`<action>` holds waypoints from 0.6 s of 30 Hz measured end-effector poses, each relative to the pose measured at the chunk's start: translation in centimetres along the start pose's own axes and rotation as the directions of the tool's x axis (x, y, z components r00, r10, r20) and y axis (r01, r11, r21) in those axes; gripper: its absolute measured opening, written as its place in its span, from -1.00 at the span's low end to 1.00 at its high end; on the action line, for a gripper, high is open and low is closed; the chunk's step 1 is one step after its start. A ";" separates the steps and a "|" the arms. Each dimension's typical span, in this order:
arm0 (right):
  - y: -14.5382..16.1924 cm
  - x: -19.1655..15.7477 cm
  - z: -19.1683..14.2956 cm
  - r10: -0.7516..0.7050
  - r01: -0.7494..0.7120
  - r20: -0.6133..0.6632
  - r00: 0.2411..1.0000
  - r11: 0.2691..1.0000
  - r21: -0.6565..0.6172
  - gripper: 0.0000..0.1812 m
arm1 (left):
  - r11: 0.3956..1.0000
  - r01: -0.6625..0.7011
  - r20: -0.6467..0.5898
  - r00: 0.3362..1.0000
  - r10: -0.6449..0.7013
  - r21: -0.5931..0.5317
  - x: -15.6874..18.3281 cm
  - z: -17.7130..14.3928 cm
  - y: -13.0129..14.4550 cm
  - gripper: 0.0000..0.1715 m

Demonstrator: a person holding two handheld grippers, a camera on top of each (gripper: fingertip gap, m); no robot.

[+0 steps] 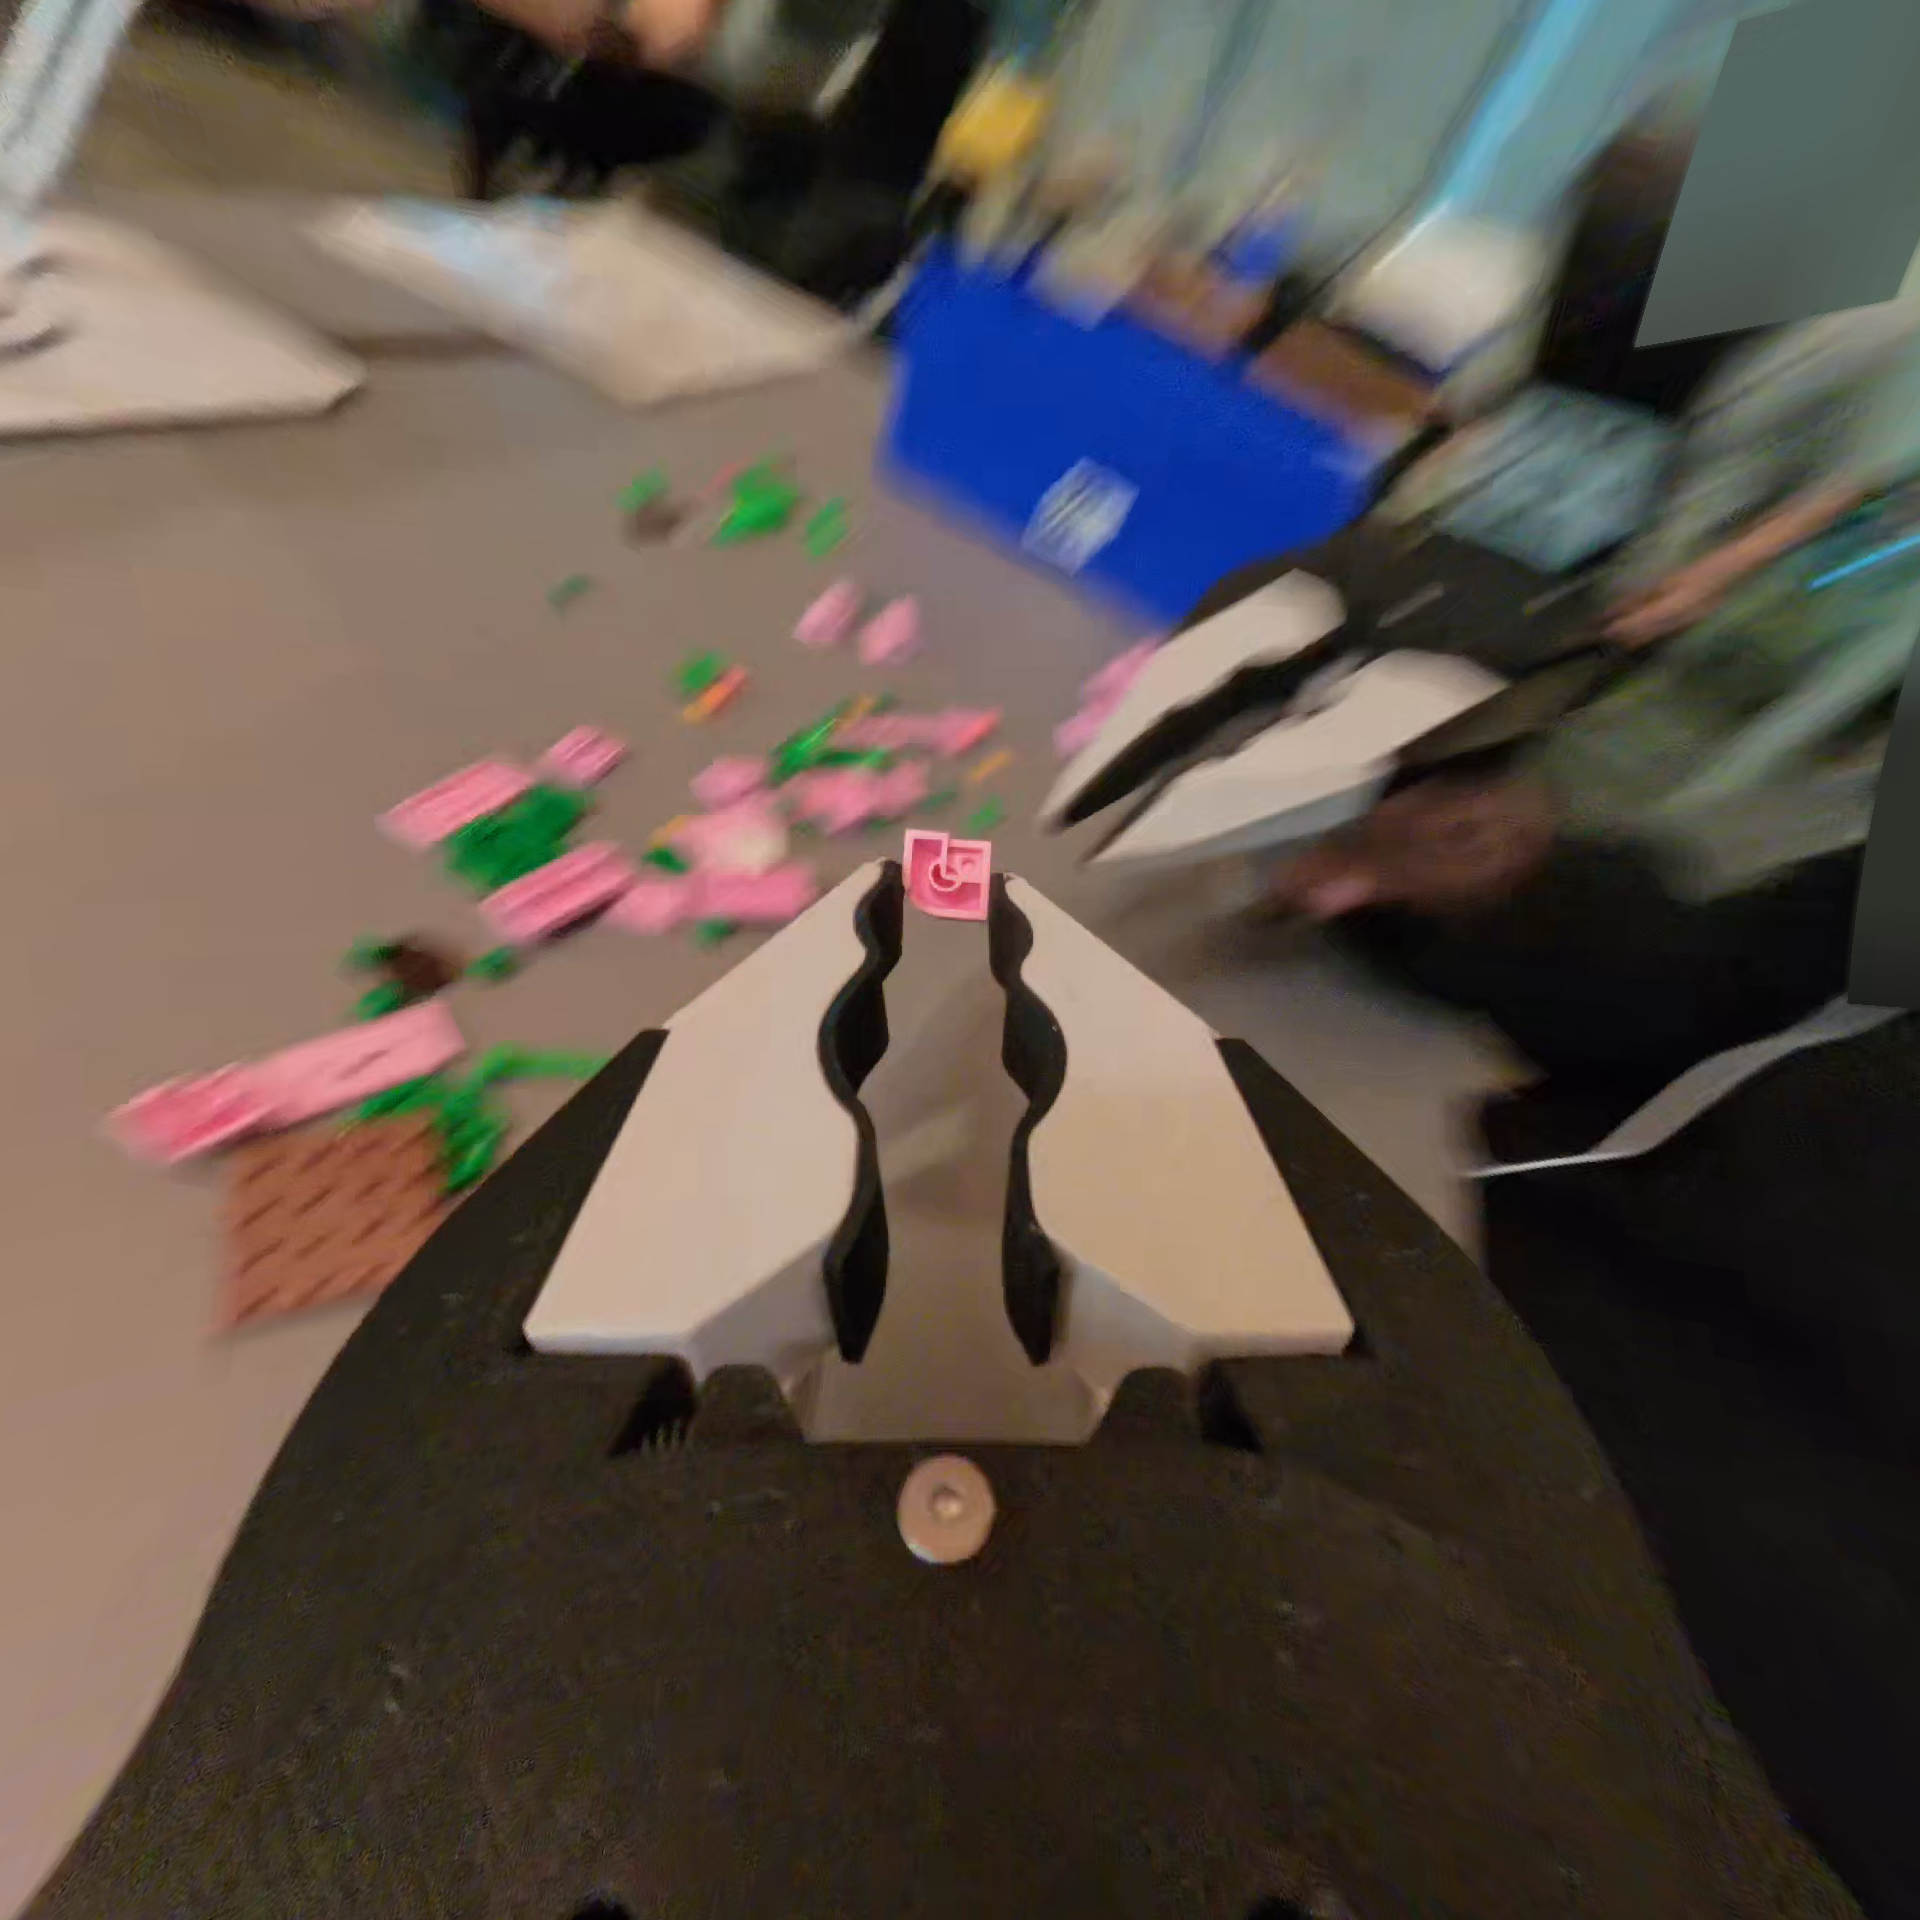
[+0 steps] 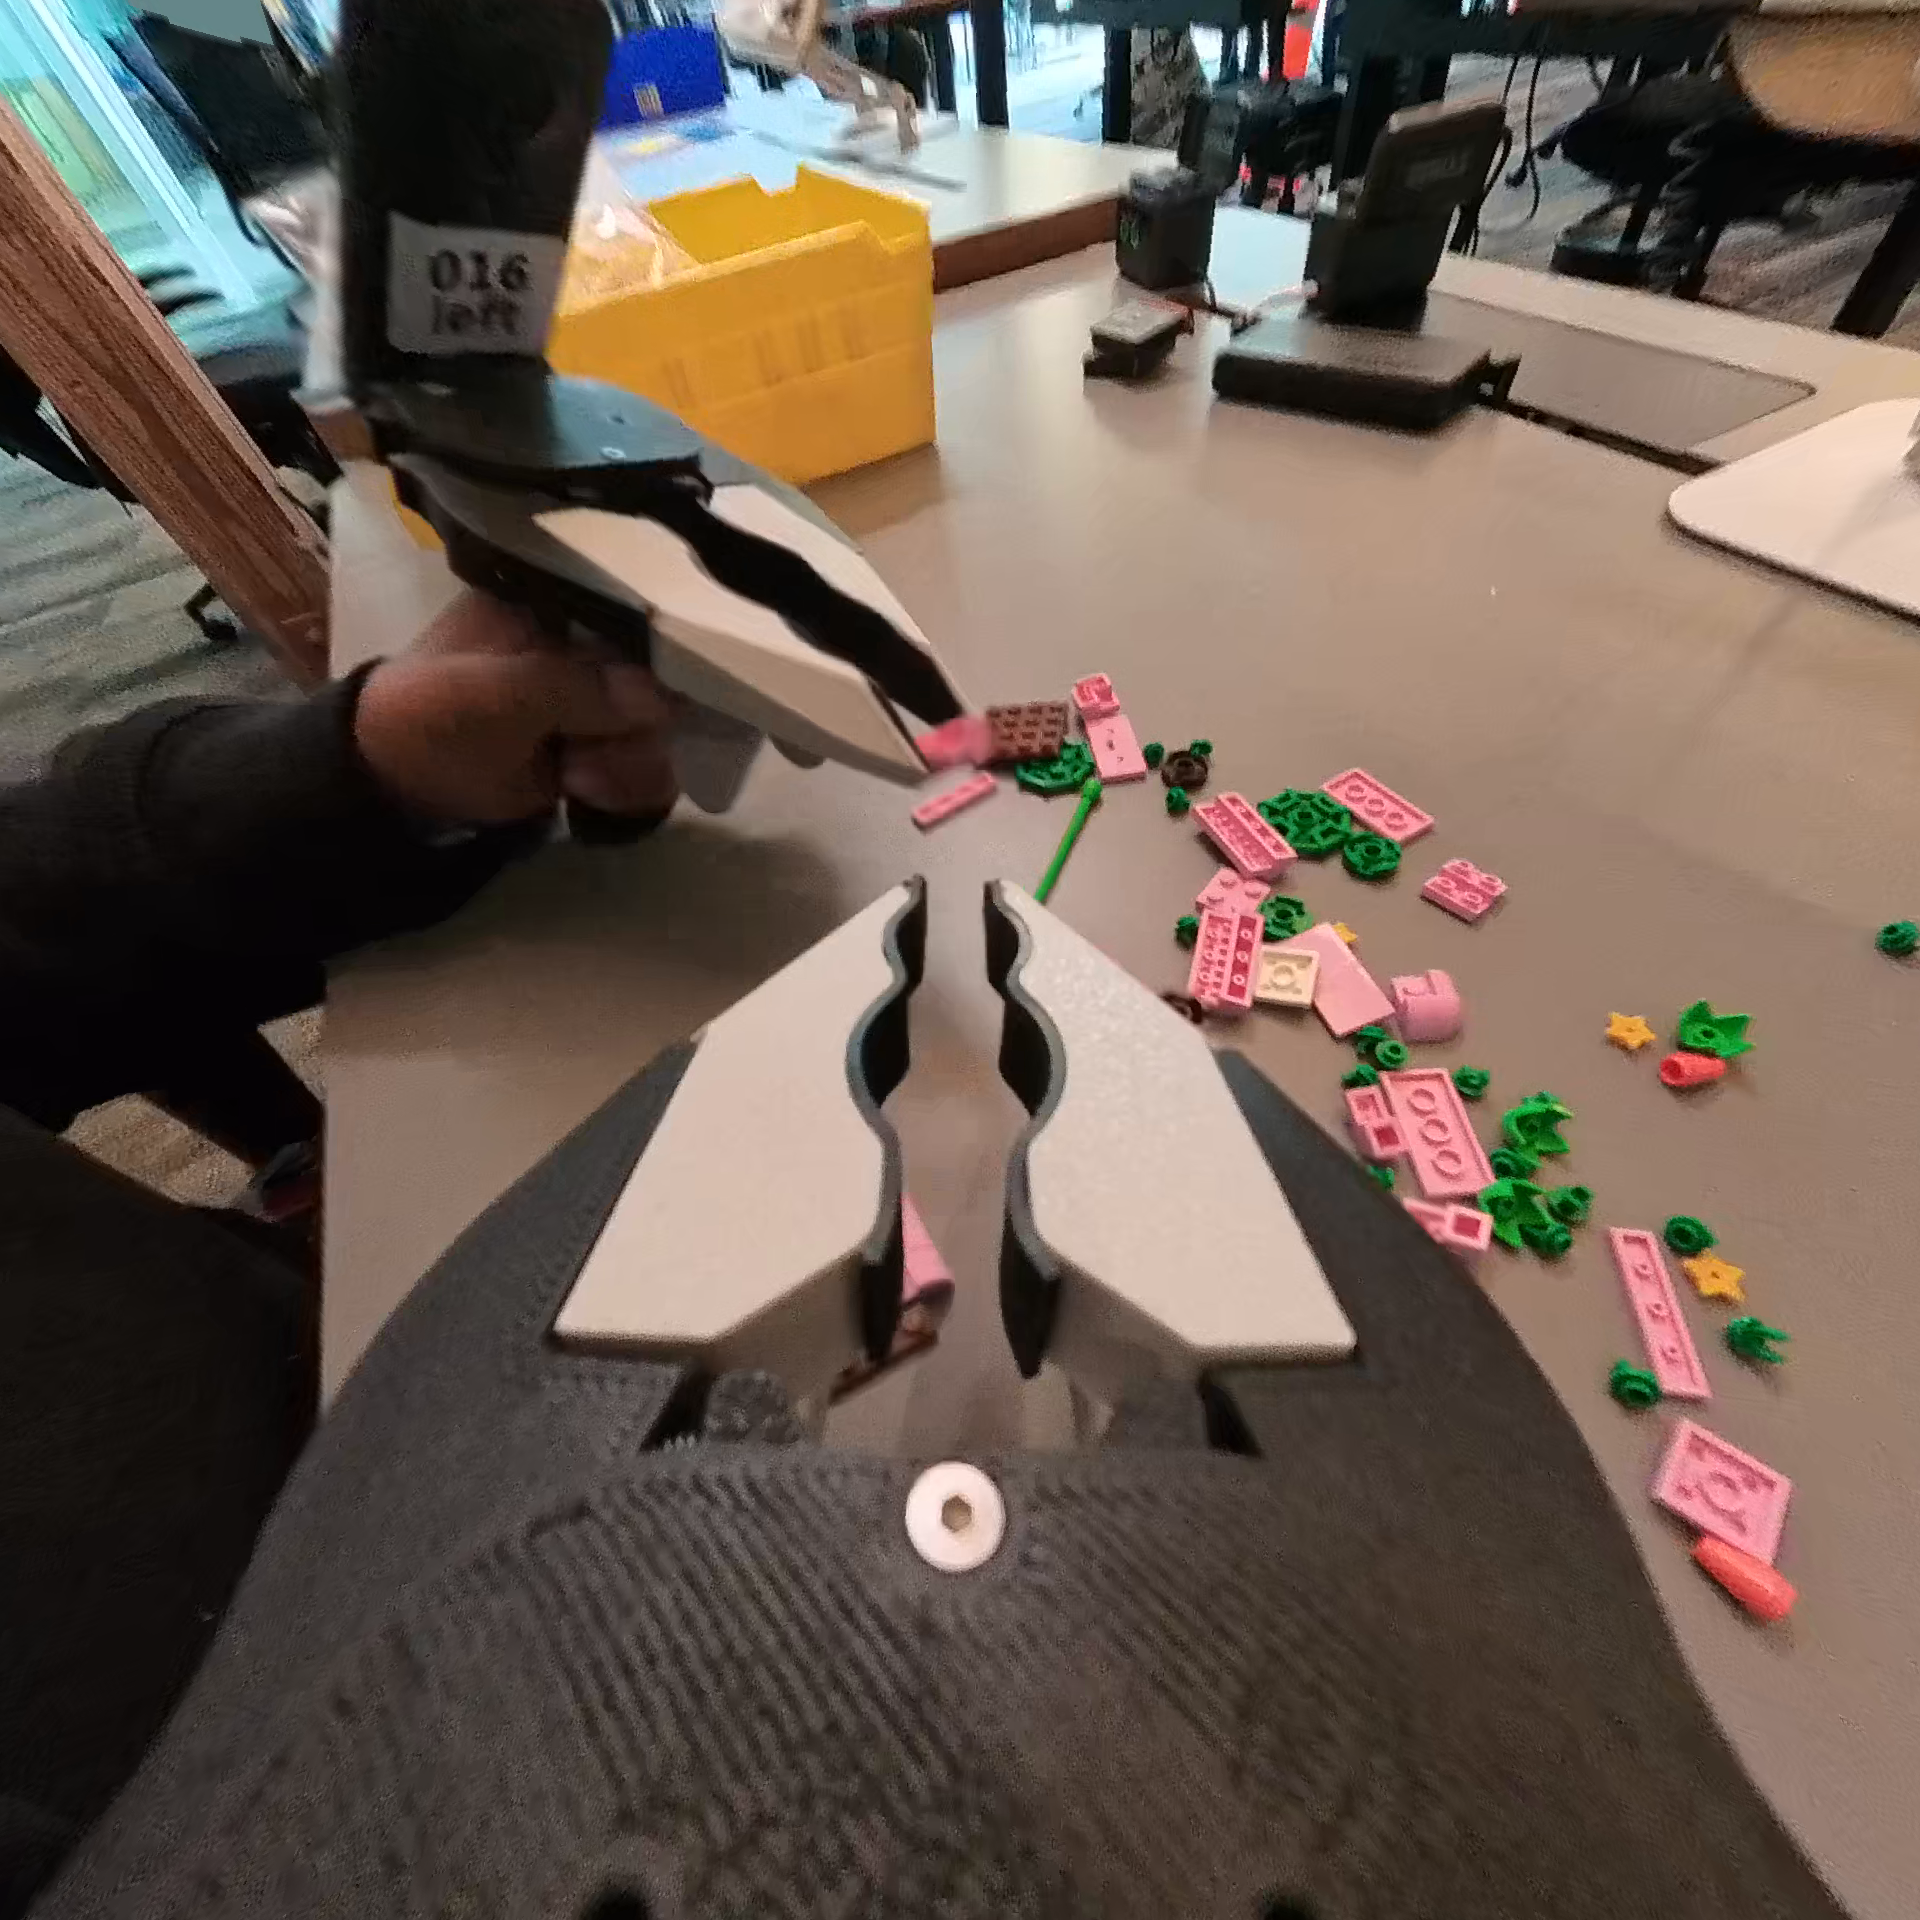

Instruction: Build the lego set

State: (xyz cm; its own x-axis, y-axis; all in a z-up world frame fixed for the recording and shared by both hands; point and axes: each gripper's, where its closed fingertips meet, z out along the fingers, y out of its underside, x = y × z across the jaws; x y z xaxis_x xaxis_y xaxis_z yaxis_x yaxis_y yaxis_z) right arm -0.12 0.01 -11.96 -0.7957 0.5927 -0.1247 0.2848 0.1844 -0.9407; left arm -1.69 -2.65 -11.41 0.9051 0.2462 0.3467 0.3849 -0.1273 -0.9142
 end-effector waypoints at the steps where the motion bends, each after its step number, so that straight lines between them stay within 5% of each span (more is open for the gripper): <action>1: -0.7 -0.4 -0.2 0.010 -0.011 0.019 1.000 0.999 0.039 -0.89 | 0.991 0.065 -0.165 0.985 -0.044 0.121 2.1 -0.9 -1.9 -0.83; 4: -3.4 -2.6 -0.9 0.176 -0.216 0.214 0.961 0.960 0.178 -0.86 | 0.925 0.204 -0.442 0.896 -0.045 0.320 5.2 -3.9 -5.2 -0.84; 9: -6.0 -5.3 -1.5 0.436 -0.631 0.625 0.647 0.767 0.117 -0.66 | 0.909 0.171 -0.508 0.860 0.050 0.379 7.2 -5.2 -5.8 -0.85; 18: -7.7 -6.9 -1.3 0.473 -0.772 0.778 0.414 0.635 0.024 -0.65 | 0.925 0.139 -0.508 0.859 0.065 0.353 8.4 -4.0 -5.2 -0.85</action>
State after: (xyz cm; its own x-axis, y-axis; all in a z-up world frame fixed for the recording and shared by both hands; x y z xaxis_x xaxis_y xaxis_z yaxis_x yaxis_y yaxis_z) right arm 3.90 -4.45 -3.42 -0.6101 -0.2772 -0.7422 0.7823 -0.3592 -0.5089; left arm 4.61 -3.77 -2.95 0.8943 -0.2853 0.3447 0.4177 0.2558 -0.8719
